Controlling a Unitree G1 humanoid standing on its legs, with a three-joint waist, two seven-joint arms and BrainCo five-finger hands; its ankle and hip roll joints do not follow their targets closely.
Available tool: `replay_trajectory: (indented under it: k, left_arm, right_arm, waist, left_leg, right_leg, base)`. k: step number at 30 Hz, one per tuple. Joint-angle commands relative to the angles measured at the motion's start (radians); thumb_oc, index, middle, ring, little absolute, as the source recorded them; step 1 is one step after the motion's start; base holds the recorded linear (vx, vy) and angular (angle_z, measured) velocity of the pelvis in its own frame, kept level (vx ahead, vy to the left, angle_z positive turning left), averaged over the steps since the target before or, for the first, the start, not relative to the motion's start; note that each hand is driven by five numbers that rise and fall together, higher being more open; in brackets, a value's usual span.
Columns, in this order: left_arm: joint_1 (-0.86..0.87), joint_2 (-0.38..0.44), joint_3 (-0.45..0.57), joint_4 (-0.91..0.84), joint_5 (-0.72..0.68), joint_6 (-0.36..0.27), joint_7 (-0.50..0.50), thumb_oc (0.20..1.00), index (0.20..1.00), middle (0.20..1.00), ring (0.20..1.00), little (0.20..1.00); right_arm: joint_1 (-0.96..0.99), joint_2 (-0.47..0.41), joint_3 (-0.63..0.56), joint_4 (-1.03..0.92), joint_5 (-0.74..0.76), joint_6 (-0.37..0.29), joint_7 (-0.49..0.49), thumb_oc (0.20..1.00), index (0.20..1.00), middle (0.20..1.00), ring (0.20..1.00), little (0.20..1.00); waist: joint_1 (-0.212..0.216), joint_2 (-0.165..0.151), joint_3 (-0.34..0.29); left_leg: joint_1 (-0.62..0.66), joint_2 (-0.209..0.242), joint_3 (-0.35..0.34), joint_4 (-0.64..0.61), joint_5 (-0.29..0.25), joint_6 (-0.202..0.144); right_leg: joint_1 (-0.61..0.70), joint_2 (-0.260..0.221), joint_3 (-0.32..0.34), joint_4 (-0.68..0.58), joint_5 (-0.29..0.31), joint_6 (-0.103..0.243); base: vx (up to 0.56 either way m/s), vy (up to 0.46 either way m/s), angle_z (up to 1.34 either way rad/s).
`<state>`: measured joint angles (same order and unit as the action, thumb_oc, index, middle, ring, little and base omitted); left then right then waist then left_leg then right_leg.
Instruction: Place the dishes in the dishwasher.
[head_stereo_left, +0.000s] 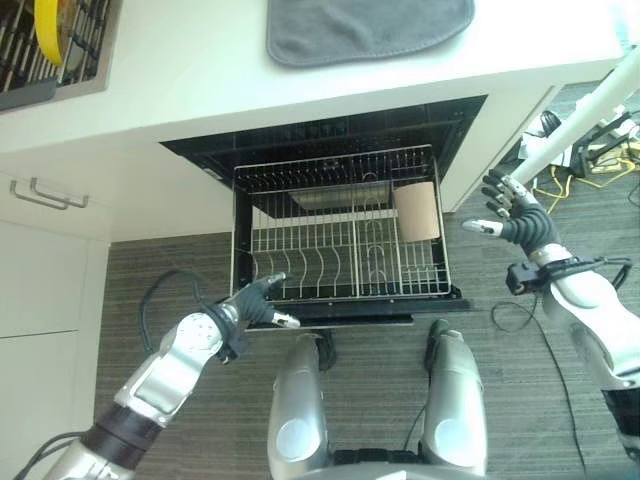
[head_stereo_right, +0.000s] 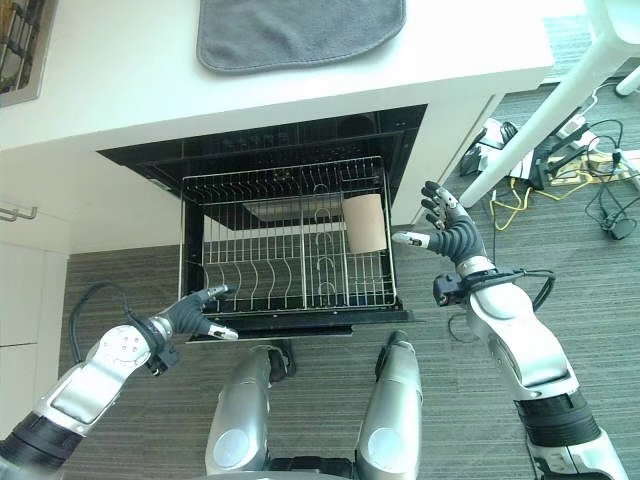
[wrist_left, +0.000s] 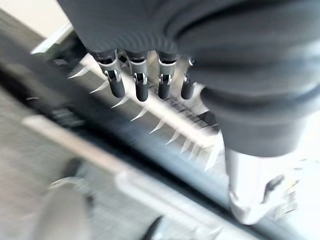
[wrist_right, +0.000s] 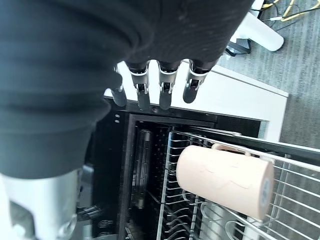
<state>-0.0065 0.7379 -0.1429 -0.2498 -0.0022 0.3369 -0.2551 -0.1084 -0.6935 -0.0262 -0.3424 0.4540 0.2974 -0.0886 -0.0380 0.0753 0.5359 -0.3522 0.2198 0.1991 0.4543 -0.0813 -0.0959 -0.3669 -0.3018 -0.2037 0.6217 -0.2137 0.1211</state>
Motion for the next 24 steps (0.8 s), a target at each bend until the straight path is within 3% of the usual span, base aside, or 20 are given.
replay_trajectory:
  k: [1,3,6,9,12,15,19,21,24]
  left_arm:
    - [0.041,0.047,0.108,-0.067,-0.214,-0.165,0.051,1.000,1.000,1.000,1.000,1.000]
    - [0.053,0.018,0.166,-0.109,-0.330,-0.236,0.055,1.000,1.000,1.000,1.000,1.000]
    - [0.055,-0.033,0.219,-0.152,-0.397,-0.318,0.052,1.000,1.000,1.000,1.000,1.000]
    - [0.061,-0.080,0.254,-0.181,-0.415,-0.405,0.082,1.000,1.000,1.000,1.000,1.000]
    - [0.091,-0.149,0.285,-0.190,-0.387,-0.533,0.165,1.000,1.000,1.000,1.000,1.000]
    - [0.119,-0.200,0.299,-0.178,-0.376,-0.593,0.229,1.000,1.000,1.000,1.000,1.000]
    - [0.120,-0.232,0.289,-0.157,-0.355,-0.649,0.341,1.000,1.000,1.000,1.000,1.000]
    - [0.104,-0.249,0.275,-0.143,-0.357,-0.674,0.389,1.000,1.000,1.000,1.000,1.000]
    - [0.113,-0.264,0.274,-0.132,-0.336,-0.682,0.410,1.000,1.000,1.000,1.000,1.000]
  right_arm:
    - [-0.024,0.025,-0.096,-0.044,0.018,-0.119,0.039,1.000,1.000,1.000,1.000,1.000]
    - [0.012,0.037,-0.125,-0.068,0.020,-0.137,0.040,1.000,1.000,1.000,1.000,1.000]
    - [0.048,0.062,-0.149,-0.088,0.008,-0.164,0.054,1.000,1.000,1.000,1.000,1.000]
    - [0.077,0.083,-0.164,-0.114,0.007,-0.191,0.066,1.000,1.000,1.000,1.000,1.000]
    - [0.133,0.130,-0.168,-0.131,0.017,-0.231,0.087,1.000,1.000,1.000,1.000,1.000]
    - [0.183,0.174,-0.158,-0.123,-0.003,-0.274,0.087,1.000,1.000,1.000,1.000,1.000]
    - [0.195,0.187,-0.144,-0.094,0.011,-0.311,0.075,1.000,1.000,1.000,1.000,1.000]
    - [0.178,0.185,-0.130,-0.085,0.018,-0.329,0.078,1.000,1.000,1.000,1.000,1.000]
    - [0.163,0.167,-0.136,-0.100,0.040,-0.337,0.080,1.000,1.000,1.000,1.000,1.000]
  waist:
    - [0.006,-0.044,-0.075]
    - [0.009,-0.053,-0.091]
    - [0.015,-0.068,-0.122]
    - [0.020,-0.083,-0.164]
    - [0.025,-0.096,-0.224]
    - [0.026,-0.104,-0.279]
    - [0.026,-0.110,-0.347]
    - [0.025,-0.106,-0.368]
    - [0.025,-0.088,-0.394]
  left_leg:
    - [0.099,0.032,0.019,-0.023,-0.062,0.015]
    - [0.123,0.030,0.026,-0.054,-0.051,0.014]
    - [0.161,0.025,0.038,-0.102,-0.037,0.010]
    - [0.206,0.014,0.049,-0.164,-0.018,0.010]
    - [0.265,-0.002,0.056,-0.252,0.010,0.007]
    - [0.312,-0.011,0.056,-0.350,0.048,0.001]
    - [0.391,0.012,0.073,-0.531,0.147,-0.036]
    - [0.398,0.037,0.077,-0.542,0.157,-0.055]
    - [0.391,0.069,0.076,-0.542,0.170,-0.075]
  right_leg:
    - [0.090,-0.009,-0.022,-0.117,0.034,0.009]
    - [0.118,0.002,-0.033,-0.151,0.041,0.006]
    - [0.162,0.020,-0.046,-0.211,0.052,0.004]
    - [0.210,0.041,-0.055,-0.280,0.069,0.001]
    - [0.272,0.073,-0.059,-0.372,0.091,0.002]
    - [0.317,0.096,-0.065,-0.460,0.124,0.002]
    - [0.403,0.119,-0.088,-0.641,0.207,0.013]
    - [0.437,0.131,-0.101,-0.709,0.231,0.009]
    - [0.436,0.147,-0.101,-0.709,0.212,-0.007]
  base:
    - [0.06,-0.123,0.04]
    - [0.06,-0.083,0.01]
    - [0.06,-0.069,0.00]
    - [0.07,-0.073,0.01]
    - [0.09,-0.106,-0.07]
    - [0.06,-0.144,0.03]
    - [0.00,-0.206,-0.01]
    - [-0.04,-0.288,0.01]
    - [-0.06,-0.231,0.02]
